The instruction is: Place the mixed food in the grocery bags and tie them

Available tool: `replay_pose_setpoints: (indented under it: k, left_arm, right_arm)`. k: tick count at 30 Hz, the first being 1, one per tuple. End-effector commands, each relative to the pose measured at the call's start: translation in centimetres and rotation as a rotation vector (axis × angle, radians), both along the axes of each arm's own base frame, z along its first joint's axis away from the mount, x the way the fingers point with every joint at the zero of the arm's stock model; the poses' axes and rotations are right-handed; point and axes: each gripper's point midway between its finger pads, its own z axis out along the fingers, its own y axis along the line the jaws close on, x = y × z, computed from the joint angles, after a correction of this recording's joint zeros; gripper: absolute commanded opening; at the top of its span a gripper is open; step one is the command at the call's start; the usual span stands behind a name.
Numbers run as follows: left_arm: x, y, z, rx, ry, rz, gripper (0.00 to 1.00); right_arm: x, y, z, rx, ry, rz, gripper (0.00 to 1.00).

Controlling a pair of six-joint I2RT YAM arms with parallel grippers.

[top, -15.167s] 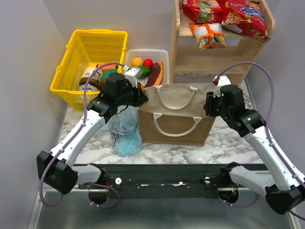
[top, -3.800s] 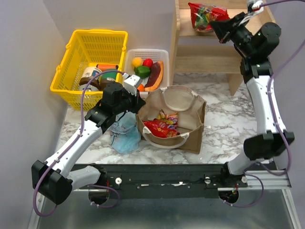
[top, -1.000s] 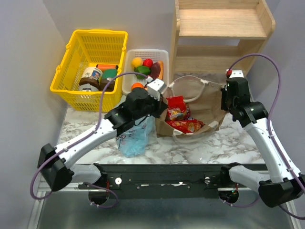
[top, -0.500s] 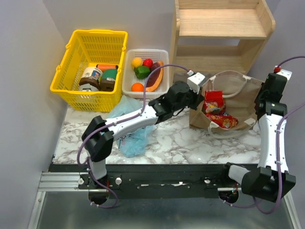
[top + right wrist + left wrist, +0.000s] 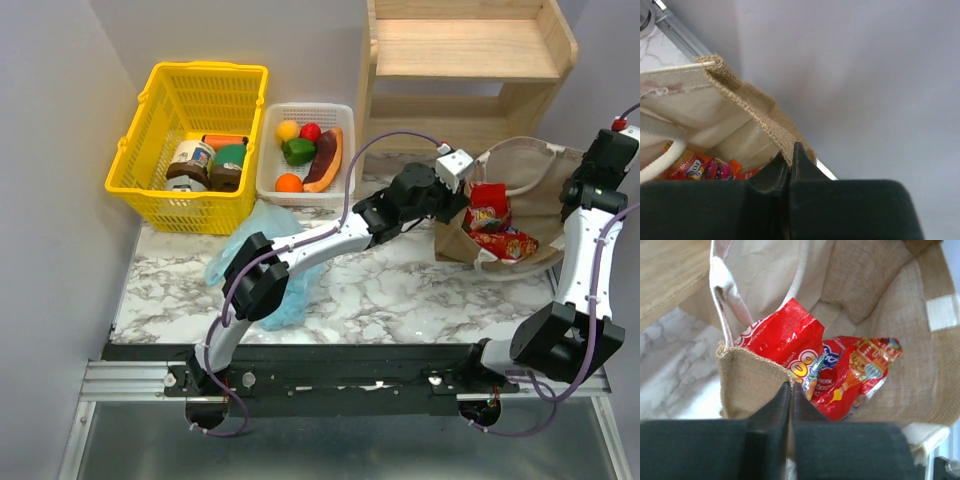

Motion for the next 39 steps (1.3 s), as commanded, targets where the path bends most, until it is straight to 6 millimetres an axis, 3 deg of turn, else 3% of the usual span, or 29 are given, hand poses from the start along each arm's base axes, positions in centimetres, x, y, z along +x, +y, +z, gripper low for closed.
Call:
replay_pose_setpoints:
  k: [1, 2, 3, 4, 5, 6, 7, 8, 9, 11, 13, 14, 15, 16, 17, 18, 19, 20, 21, 23, 24, 25, 27, 29, 33, 39]
  left_arm:
    - [-1.8, -0.5, 6.0, -0.106, -0.138, -0.08, 0.54]
    - [-2.2, 0.3, 7.4, -0.118, -0.164, -0.078, 0.8]
    - [-2.3, 0.8, 8.0, -0.122, -0.188, -0.073, 0.87]
    - [-2.3, 1.5, 6.8, -0.094, -0.188, -0.056, 0.91]
    - [-2.1, 2.3, 6.9, -0.077, -0.227, -0.037, 0.98]
    - [-2.6, 3.8, 9.3, -0.101, -0.268, -0.012, 0.99]
    - [-2.2, 5.0, 7.6, -0.057, -0.268, 0.029, 0.99]
    - [-2.0, 6.1, 7.8, -0.044, -0.289, 0.063, 0.99]
    - [-2.3, 8.2, 10.0, -0.063, -0.334, 0.097, 0.99]
    - [-2.1, 11.7, 9.9, -0.042, -0.324, 0.17, 0.99]
    - [-0.5, 15.4, 9.1, -0.005, -0.286, 0.257, 0.99]
    - [0.1, 17.3, 6.8, 0.028, -0.225, 0.314, 0.99]
    - [1.0, 21.1, 7.9, 0.017, -0.199, 0.4, 0.99]
    - [1.4, 23.4, 5.9, 0.053, -0.161, 0.46, 0.99]
    - [1.7, 25.5, 5.6, 0.057, -0.138, 0.509, 0.99]
    - [1.4, 28.8, 6.7, 0.046, -0.122, 0.575, 0.99]
    - [2.0, 31.6, 6.7, 0.034, -0.092, 0.641, 0.99]
    - [1.9, 33.7, 5.5, 0.061, -0.069, 0.679, 0.99]
    - [0.9, 35.9, 5.5, 0.085, -0.052, 0.704, 0.99]
    - [0.8, 39.7, 4.0, 0.144, -0.003, 0.775, 0.99]
    - [-0.3, 41.4, 2.7, 0.197, 0.042, 0.797, 0.99]
    - [-0.8, 42.2, 1.9, 0.216, 0.071, 0.796, 0.99]
    - [-2.5, 44.1, 0.0, 0.265, 0.143, 0.788, 0.99]
    - [-4.0, 44.5, -1.4, 0.281, 0.203, 0.754, 0.99]
    - [-6.6, 46.6, -4.9, 0.372, 0.338, 0.762, 0.99]
    - [-6.9, 48.3, -8.1, 0.455, 0.408, 0.814, 0.99]
  right_arm:
    - [1.3, 0.1, 6.4, -0.072, -0.209, 0.044, 0.39]
    - [1.7, 1.1, 6.8, -0.049, -0.236, 0.092, 0.79]
    - [1.7, 1.7, 7.3, -0.042, -0.25, 0.126, 0.88]
    - [1.5, 2.6, 8.6, -0.027, -0.302, 0.15, 0.92]
    - [1.8, 3.9, 9.0, 0.011, -0.332, 0.208, 0.95]
    - [2.0, 4.9, 9.6, 0.028, -0.355, 0.249, 0.95]
    - [1.7, 6.2, 10.8, 0.033, -0.394, 0.292, 0.95]
    - [2.0, 7.5, 11.1, 0.062, -0.422, 0.344, 0.95]
    - [2.3, 9.4, 11.5, 0.072, -0.437, 0.406, 0.95]
    - [2.5, 12.5, 12.0, 0.096, -0.456, 0.503, 0.95]
    - [3.1, 17.2, 11.9, 0.133, -0.457, 0.63, 0.94]
    - [2.9, 19.2, 11.9, 0.149, -0.463, 0.679, 0.93]
    - [3.0, 23.3, 11.7, 0.179, -0.463, 0.793, 0.92]
    - [2.7, 25.6, 11.7, 0.194, -0.469, 0.855, 0.91]
    - [2.5, 27.6, 12.0, 0.202, -0.491, 0.905, 0.9]
    - [1.5, 31.8, 11.2, 0.236, -0.477, 1.021, 0.9]
    - [1.0, 33.7, 10.9, 0.252, -0.474, 1.072, 0.89]
    - [0.4, 35.7, 10.8, 0.276, -0.482, 1.124, 0.89]
    - [-0.8, 38.9, 9.3, 0.317, -0.451, 1.213, 0.89]
    - [-1.8, 42.3, 8.2, 0.396, -0.459, 1.297, 0.9]
    - [-3.3, 45.1, 7.2, 0.447, -0.433, 1.39, 0.91]
    - [-3.4, 46.8, 4.1, 0.485, -0.357, 1.414, 0.92]
    - [-4.9, 50.3, 1.8, 0.57, -0.284, 1.488, 0.92]
    - [-4.7, 52.5, -1.7, 0.653, -0.198, 1.48, 0.92]
    - [-3.5, 54.7, -5.9, 0.785, -0.138, 1.394, 0.91]
    - [-0.4, 57.1, -11.3, 0.842, -0.008, 1.259, 0.87]
